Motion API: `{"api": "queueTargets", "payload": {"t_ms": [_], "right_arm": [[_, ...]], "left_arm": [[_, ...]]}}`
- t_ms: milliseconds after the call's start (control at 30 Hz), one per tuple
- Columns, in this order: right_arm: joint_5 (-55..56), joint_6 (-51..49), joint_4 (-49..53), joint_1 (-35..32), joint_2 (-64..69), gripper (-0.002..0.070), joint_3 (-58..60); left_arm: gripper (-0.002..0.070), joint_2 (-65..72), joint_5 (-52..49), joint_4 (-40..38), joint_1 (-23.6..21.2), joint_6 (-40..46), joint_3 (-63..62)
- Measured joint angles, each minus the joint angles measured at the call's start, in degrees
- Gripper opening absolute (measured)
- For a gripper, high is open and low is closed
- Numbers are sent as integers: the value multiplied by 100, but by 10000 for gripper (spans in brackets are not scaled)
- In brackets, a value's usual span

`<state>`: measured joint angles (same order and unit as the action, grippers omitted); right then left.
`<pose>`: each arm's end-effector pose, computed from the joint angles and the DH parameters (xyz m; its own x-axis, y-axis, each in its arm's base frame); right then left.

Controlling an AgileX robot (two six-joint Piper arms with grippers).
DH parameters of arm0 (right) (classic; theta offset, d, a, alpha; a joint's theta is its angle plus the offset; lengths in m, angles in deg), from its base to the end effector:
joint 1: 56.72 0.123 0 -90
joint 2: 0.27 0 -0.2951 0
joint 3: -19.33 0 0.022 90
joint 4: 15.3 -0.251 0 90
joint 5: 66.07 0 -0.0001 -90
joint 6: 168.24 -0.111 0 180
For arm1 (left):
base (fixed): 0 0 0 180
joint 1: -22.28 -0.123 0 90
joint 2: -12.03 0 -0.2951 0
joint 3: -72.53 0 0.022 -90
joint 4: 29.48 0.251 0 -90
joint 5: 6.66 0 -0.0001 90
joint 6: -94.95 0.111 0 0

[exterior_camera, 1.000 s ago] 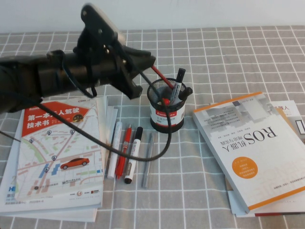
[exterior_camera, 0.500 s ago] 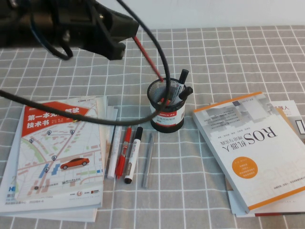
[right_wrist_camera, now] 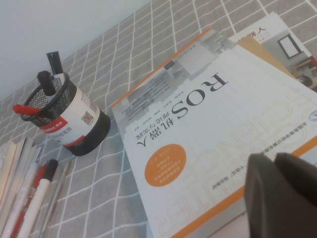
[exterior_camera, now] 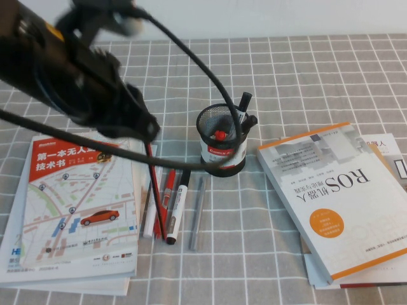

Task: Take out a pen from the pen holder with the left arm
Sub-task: 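Take a marker out of the pen holder and lay it on the table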

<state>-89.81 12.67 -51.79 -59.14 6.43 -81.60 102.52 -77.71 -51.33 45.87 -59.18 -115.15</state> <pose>0.0606 0.0241 0.1695 -0.3237 0.5457 -0.7729 -0.0150 0.8139 0.5809 0.2562 -0.1545 0.3791 -0.6055 0.5877 -0.5367 0.7539 0.6396 -0.1501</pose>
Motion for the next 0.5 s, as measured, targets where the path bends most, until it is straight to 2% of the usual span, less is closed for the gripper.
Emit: {"api": "queueTargets", "payload": {"t_ms": [500], "right_arm": [[0,0,0,0,0,-13,0]], "left_arm": [[27,1271,201,106,85,-268,306]]}}
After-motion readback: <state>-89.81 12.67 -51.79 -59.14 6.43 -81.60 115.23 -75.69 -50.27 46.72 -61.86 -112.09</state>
